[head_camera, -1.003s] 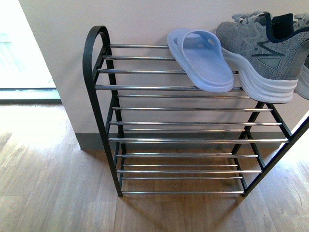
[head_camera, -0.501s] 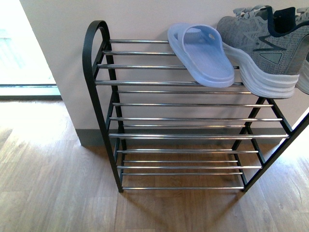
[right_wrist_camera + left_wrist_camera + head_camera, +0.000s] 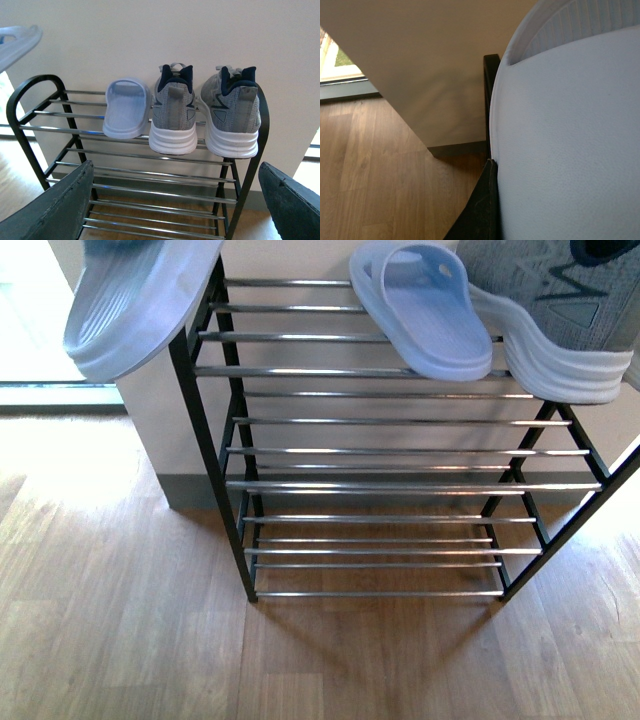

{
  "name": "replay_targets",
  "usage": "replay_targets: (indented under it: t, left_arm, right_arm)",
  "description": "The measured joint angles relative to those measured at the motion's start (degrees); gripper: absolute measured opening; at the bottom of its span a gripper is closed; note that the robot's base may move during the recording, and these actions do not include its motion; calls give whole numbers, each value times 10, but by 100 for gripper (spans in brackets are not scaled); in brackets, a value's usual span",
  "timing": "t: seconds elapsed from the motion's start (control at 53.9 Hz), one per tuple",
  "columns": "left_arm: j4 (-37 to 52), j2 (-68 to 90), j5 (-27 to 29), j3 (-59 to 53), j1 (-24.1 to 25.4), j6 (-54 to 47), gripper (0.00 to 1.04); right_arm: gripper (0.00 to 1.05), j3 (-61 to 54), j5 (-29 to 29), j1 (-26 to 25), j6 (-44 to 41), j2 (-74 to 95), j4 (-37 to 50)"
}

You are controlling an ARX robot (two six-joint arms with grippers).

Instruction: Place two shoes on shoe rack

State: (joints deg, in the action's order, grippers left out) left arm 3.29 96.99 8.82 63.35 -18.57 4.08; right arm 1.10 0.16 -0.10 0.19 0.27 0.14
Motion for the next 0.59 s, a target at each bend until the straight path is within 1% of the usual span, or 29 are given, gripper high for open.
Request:
replay_targets:
  t: [0.316,0.594]
  left_arm:
    - [-52,187,24,183,-24,-6,2]
    - [-82,268,47,286,-46,-28,2]
  right_arm:
    - [96,0,0,0,0,0,0]
    - [96,0,0,0,0,0,0]
